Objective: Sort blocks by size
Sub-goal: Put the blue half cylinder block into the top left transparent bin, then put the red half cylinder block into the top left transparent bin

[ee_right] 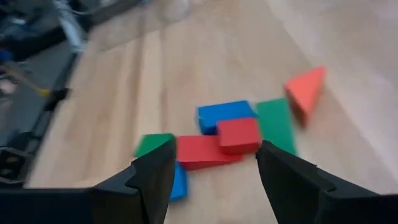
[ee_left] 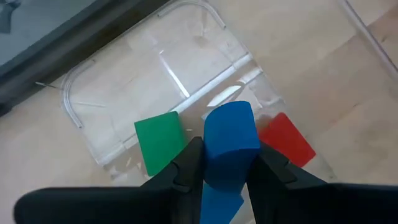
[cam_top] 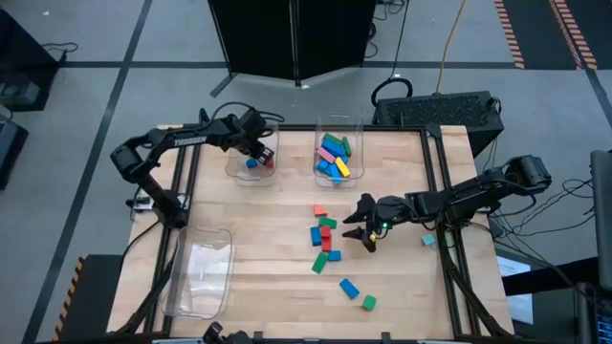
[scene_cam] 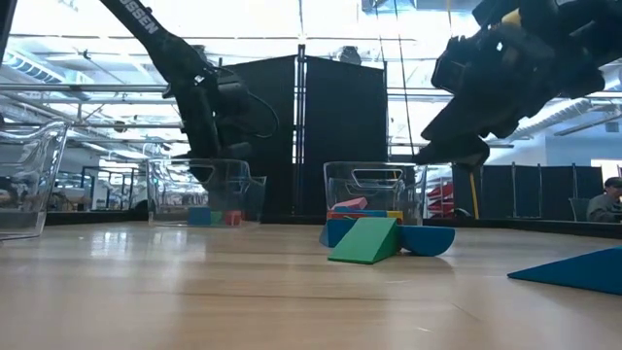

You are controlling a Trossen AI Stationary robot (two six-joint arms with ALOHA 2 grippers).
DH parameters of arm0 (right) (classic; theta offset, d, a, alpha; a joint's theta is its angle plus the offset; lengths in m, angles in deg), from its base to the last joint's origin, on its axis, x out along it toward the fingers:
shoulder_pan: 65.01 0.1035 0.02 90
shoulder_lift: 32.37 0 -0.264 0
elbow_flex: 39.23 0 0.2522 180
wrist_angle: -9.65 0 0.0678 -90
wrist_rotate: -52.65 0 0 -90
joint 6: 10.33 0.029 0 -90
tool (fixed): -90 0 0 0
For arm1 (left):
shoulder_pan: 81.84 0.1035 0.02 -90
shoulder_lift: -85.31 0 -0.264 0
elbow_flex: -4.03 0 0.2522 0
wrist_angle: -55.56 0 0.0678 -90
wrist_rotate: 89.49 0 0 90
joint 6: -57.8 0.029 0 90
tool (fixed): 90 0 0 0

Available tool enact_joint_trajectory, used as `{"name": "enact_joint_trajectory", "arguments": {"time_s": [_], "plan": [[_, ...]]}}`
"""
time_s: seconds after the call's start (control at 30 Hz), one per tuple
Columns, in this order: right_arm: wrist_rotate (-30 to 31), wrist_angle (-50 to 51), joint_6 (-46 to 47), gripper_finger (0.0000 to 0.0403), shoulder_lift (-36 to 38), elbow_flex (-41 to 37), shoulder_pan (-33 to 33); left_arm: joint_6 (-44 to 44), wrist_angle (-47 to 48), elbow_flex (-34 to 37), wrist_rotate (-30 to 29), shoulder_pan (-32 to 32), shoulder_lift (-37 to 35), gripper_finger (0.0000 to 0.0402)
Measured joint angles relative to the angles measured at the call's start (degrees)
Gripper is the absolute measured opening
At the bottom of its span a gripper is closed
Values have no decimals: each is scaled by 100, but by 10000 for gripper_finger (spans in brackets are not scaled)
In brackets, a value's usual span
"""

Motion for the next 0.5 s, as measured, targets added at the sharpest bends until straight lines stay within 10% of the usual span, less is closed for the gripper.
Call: {"name": "enact_joint_trajectory", "arguments": {"time_s": [0.5], "plan": [[707,171,-194,219,-320,0,0,167,119,-110,-2,-66,4,220]]}}
